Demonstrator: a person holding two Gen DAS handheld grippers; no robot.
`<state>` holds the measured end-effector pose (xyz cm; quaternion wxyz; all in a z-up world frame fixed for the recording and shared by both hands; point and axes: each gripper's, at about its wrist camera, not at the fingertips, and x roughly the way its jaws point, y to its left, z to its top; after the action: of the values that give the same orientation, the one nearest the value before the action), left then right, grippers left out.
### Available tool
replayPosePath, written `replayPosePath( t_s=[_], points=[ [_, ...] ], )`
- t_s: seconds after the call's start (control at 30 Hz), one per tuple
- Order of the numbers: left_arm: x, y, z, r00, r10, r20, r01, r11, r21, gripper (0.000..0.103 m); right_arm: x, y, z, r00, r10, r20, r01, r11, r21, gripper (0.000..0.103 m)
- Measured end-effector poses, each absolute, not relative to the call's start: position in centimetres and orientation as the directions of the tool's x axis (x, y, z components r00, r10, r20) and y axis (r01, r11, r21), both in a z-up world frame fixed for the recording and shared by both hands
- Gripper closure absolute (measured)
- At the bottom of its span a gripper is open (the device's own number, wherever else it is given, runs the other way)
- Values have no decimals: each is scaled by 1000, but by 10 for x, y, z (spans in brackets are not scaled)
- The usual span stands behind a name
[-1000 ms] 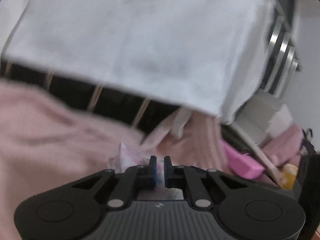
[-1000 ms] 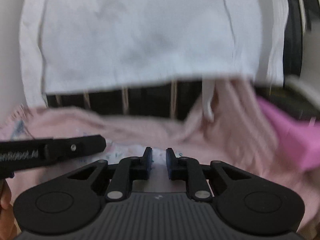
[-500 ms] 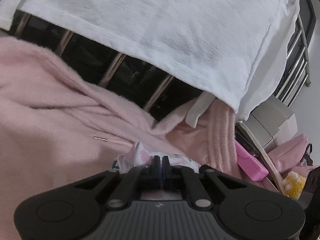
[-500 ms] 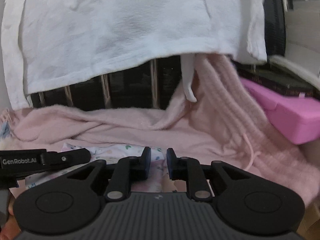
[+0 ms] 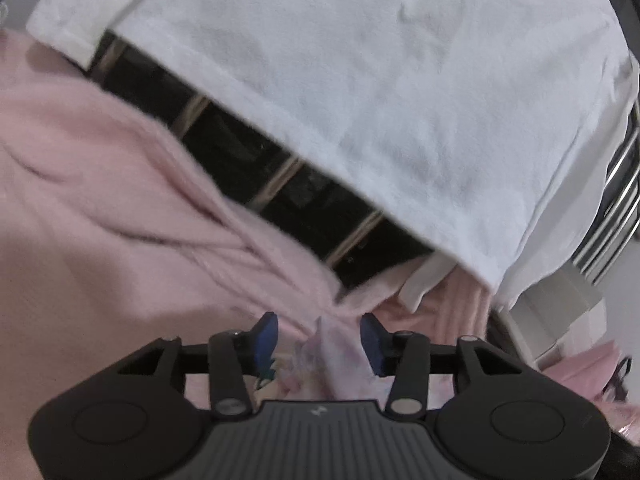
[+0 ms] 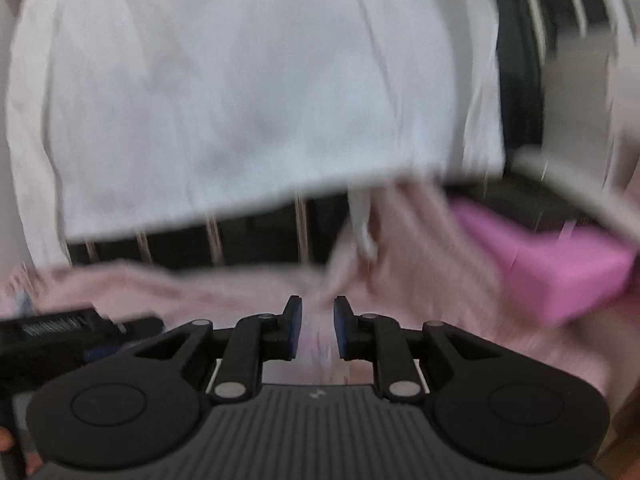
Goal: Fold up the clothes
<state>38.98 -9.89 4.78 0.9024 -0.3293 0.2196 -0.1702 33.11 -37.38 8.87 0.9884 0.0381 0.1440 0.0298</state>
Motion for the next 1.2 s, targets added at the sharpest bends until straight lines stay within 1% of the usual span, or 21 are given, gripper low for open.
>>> replayPosePath(
  t_s=[0.07, 0.13, 0.2, 0.27, 0.33, 0.37, 0.47, 0.57, 0.6, 0.63, 0.67, 0.7, 0.73, 0.77, 0.87, 0.9, 0.93, 0.97, 1.03, 1.1, 1.2],
  points=[
    [367, -89, 70, 852, -445, -275, 173, 736, -655, 48, 300, -372, 116, 975, 70, -213, -55, 996, 75, 80],
    [339, -76, 95, 847, -433, -308, 177, 776, -605, 46, 263, -373, 136, 979, 95, -183, -81, 993, 84, 62],
    [302, -63, 114, 838, -411, -359, 186, 833, -521, 39, 228, -373, 147, 976, 114, -187, -97, 990, 99, 57],
    [252, -50, 119, 825, -365, -431, 181, 894, -410, 20, 194, -367, 147, 958, 160, -237, -134, 983, 125, 53],
    [202, -40, 115, 814, -321, -484, 182, 932, -313, 9, 165, -354, 137, 929, 218, -298, -185, 974, 134, 43],
    [178, -34, 106, 806, -303, -508, 177, 943, -282, 8, 150, -343, 127, 908, 243, -342, -210, 969, 130, 39],
    [120, -17, 71, 764, -234, -601, 133, 969, -208, 8, 114, -305, 87, 841, 273, -468, -245, 962, 121, 39],
    [78, -2, 40, 759, -178, -626, 85, 981, -175, 8, 84, -271, 48, 778, 278, -563, -235, 960, 150, 39],
    [69, 3, 30, 745, -159, -647, 58, 983, -176, 8, 76, -261, 39, 768, 272, -580, -229, 962, 148, 39],
    [61, 6, 25, 751, -157, -641, 55, 983, -177, 9, 69, -252, 30, 758, 265, -596, -223, 964, 145, 38],
    [53, 9, 20, 760, -157, -631, 56, 983, -177, 8, 62, -243, 21, 747, 259, -612, -217, 966, 143, 32],
    [48, 10, 19, 768, -165, -619, 73, 983, -171, 7, 55, -234, 13, 738, 251, -627, -211, 967, 139, 30],
    [46, 9, 19, 766, -158, -623, 74, 985, -159, 7, 50, -230, 10, 743, 236, -626, -203, 971, 125, 28],
    [45, 9, 18, 762, -150, -630, 73, 987, -147, 7, 45, -225, 8, 749, 221, -625, -195, 974, 111, 23],
    [38, 7, 14, 773, -113, -624, 55, 992, -112, 6, 31, -212, 2, 764, 177, -620, -170, 983, 71, 21],
    [35, 7, 12, 782, -100, -616, 46, 994, -103, 5, 28, -209, 2, 770, 167, -615, -162, 985, 64, 17],
    [35, 6, 12, 781, -93, -618, 40, 994, -100, 0, 27, -207, 1, 772, 157, -616, -154, 986, 59, 6],
    [35, 7, 12, 780, -87, -620, 32, 995, -99, 0, 30, -205, 3, 765, 145, -627, -147, 988, 48, 0],
    [38, 1, 10, 774, -61, -631, 25, 998, -66, 0, 31, -200, 0, 757, 105, -645, -131, 991, 7, 0],
    [40, -10, 9, 761, -11, -648, 29, 999, 17, 0, 34, -200, -1, 753, 93, -651, -116, 993, 7, 1],
    [38, -14, 8, 761, 10, -649, 2, 1000, 18, 0, 33, -200, -2, 753, 79, -653, -94, 996, 12, 0]
  ],
)
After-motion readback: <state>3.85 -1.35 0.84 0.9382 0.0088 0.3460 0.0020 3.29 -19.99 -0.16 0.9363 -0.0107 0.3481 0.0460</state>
